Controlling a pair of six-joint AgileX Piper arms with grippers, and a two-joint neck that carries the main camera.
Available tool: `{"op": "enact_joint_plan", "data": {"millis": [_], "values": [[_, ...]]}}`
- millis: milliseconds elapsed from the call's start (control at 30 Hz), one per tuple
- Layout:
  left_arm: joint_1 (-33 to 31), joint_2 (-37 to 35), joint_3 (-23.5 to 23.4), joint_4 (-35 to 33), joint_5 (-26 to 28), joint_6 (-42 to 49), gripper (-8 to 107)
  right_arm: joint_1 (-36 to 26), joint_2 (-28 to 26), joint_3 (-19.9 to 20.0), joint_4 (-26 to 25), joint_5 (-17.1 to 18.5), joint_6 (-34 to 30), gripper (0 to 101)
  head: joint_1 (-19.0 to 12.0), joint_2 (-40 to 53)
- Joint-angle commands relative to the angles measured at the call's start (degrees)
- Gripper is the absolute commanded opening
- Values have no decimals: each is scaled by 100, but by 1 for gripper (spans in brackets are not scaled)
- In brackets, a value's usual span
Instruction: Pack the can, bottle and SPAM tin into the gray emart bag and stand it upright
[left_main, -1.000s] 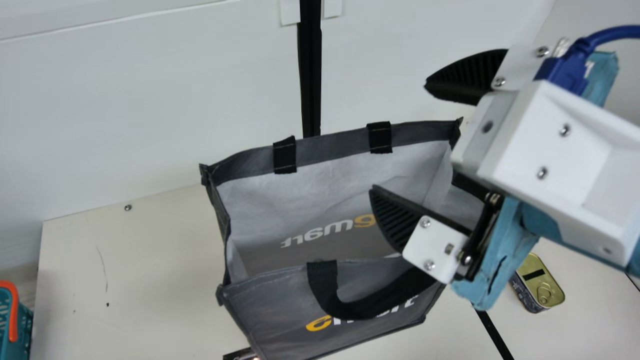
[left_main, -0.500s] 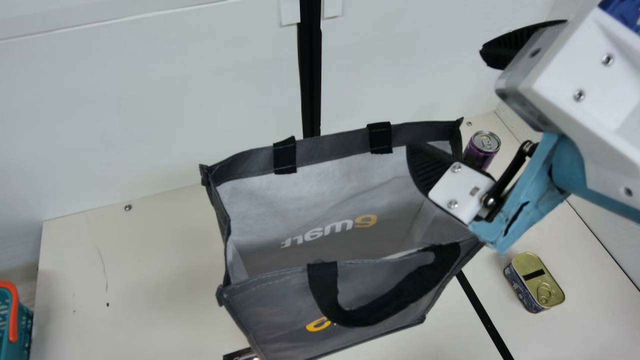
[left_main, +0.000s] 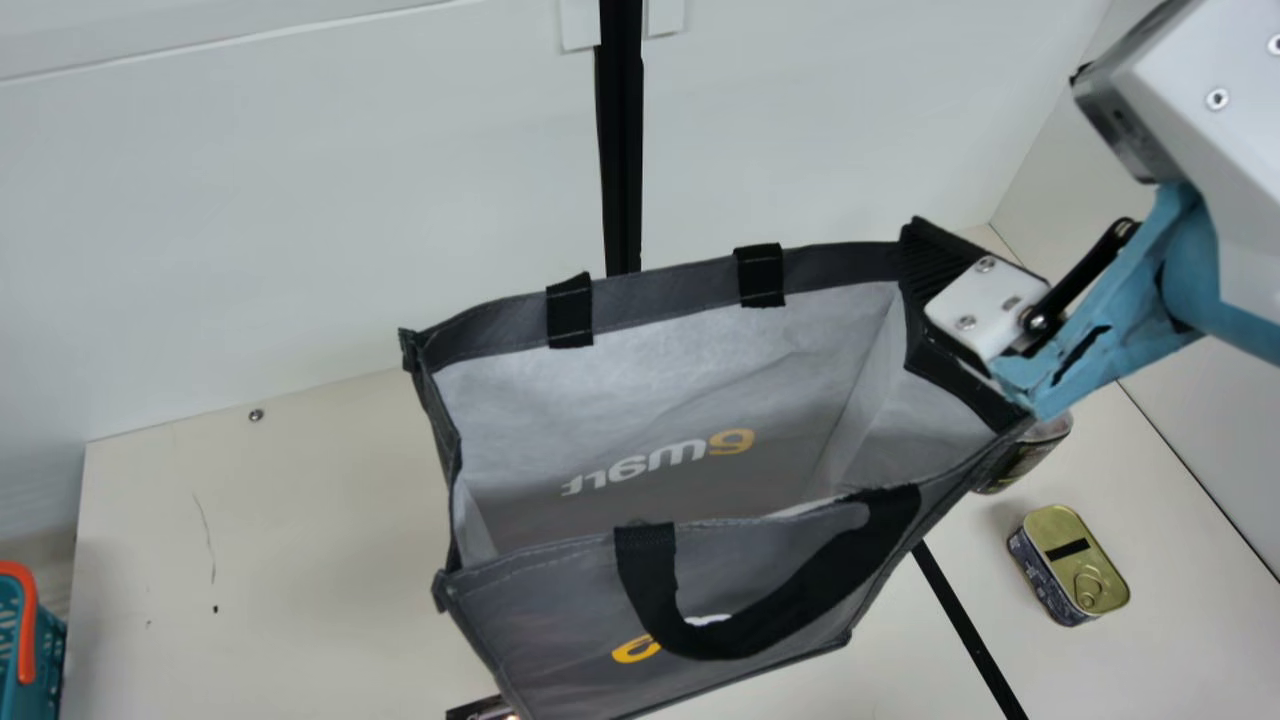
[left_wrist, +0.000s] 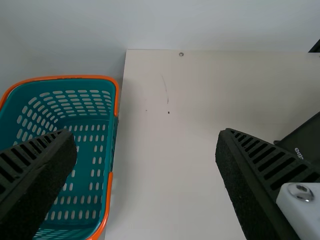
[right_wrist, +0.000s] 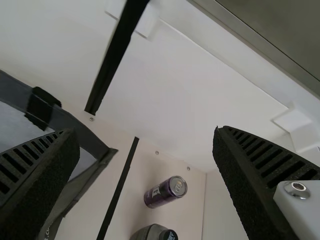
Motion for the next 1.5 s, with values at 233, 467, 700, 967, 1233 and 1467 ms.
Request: {"op": "enact_joint_plan", "data": {"millis": [233,467,700,967,1233,1467], "values": [[0,0,0,0,0,0,90,-716,84,161,113,2,15,95,-130,-14],[0,0,0,0,0,0,90,-1148,156,314,173,2,-14,95,-130,-14],[0,0,0,0,0,0,90,-1476,189,567,144,2,-68,95,-130,-14],[0,0,0,0,0,0,90,-1831,231,928,143,2,-188,95,-130,-14],[0,0,0,0,0,0,90,-2185,271,1247,169,2,-316,95,-130,-14],[0,0,0,0,0,0,90,-2378,276,1480,174,2,-394,95,-130,-14]]}}
